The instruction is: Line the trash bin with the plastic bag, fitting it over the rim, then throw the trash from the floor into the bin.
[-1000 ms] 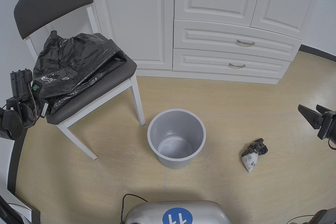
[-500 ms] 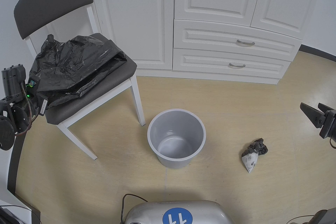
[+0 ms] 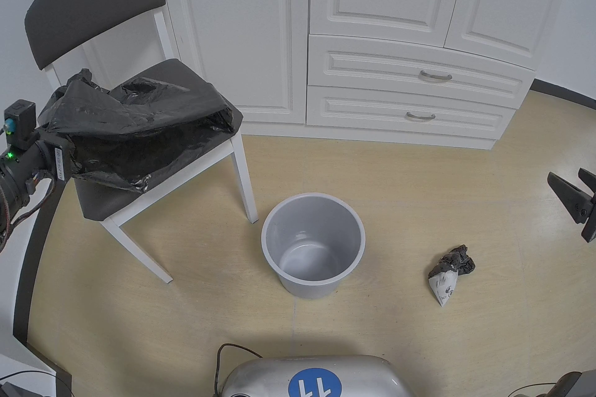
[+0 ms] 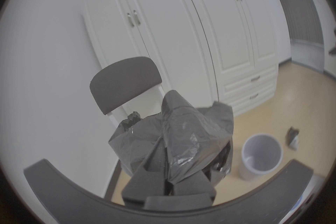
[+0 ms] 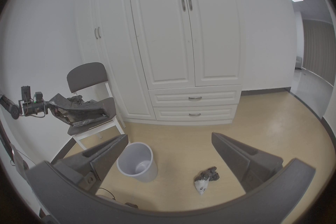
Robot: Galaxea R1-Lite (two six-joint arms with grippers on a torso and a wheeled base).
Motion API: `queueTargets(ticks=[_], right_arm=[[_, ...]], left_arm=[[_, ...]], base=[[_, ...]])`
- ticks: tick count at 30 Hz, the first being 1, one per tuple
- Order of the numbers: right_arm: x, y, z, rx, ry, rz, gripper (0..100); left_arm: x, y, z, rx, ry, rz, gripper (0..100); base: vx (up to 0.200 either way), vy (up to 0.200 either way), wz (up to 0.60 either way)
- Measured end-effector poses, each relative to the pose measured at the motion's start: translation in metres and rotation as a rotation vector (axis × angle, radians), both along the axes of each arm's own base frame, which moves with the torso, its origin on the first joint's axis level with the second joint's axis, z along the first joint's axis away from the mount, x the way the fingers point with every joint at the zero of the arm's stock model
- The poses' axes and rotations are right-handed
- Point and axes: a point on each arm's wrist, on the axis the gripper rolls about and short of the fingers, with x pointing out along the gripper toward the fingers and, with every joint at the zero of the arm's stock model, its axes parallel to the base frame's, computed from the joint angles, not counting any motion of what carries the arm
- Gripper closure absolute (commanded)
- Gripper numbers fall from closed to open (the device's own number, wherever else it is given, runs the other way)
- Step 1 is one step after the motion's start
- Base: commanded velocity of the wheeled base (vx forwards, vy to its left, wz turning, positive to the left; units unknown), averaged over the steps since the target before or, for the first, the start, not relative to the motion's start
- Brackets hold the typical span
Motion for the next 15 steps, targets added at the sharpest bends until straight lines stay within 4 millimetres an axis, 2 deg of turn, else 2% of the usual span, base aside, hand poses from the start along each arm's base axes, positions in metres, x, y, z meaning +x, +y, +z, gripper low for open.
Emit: queueTargets(ticks=[8,15], right_arm=[[-0.01,-0.003,0.007,-0.02,-0.001,0.003,0],[-0.007,0.001,0.012,0.076,0.052,0.042,0]], left_arm=[[-0.032,-0.023,0.018,-0.137,-0.095,-0.212,100],[-0.049,-0.037,0.025,-0.182,-0.128,-0.378,100]], base=[[0.0,0.0,0.0],[0.0,0.0,0.0]])
